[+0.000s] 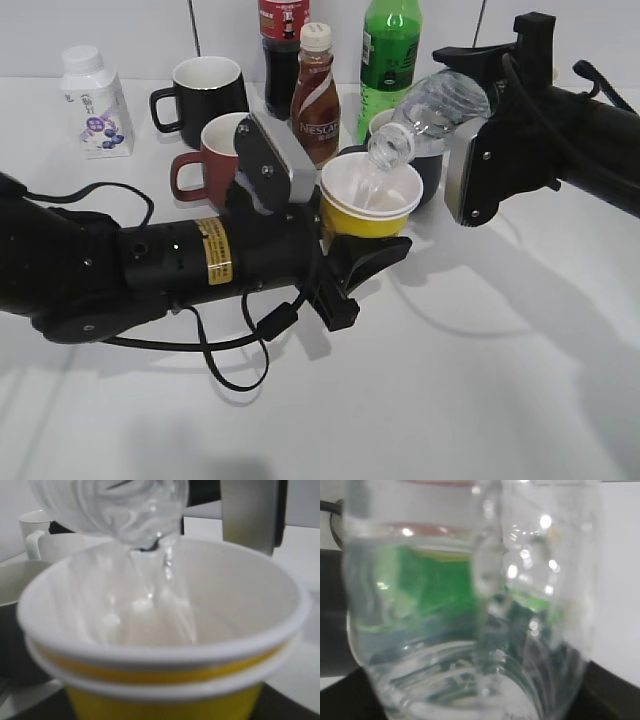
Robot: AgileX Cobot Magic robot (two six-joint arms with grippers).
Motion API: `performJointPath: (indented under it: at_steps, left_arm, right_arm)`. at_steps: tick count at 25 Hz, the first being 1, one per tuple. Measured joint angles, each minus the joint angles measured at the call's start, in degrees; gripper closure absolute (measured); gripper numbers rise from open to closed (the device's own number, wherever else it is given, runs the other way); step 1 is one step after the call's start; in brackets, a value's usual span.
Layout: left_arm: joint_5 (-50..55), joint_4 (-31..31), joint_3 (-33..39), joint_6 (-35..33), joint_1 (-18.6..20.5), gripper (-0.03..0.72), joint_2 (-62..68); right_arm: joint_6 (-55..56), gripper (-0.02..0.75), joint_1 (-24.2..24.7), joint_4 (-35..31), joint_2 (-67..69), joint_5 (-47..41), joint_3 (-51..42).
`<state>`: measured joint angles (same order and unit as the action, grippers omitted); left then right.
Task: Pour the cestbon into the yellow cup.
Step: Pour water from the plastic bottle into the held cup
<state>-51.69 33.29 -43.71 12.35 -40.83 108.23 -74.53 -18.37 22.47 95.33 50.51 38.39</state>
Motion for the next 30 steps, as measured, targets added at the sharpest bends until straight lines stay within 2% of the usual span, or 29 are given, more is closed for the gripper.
performJointPath:
  at_steps: [18,30]
  left_arm:
    - [0.05,0.06,0.0,0.0,0.0,0.321,0.0]
    - [3.03,2.68,0.0,0.0,0.0,0.321,0.0]
  right_arm:
    - [-1.63,0.266,0.0,-0.3,0.0,0.0,0.05]
    - [-4.13,0.266,0.0,-1.06,0.0,0.24,0.17]
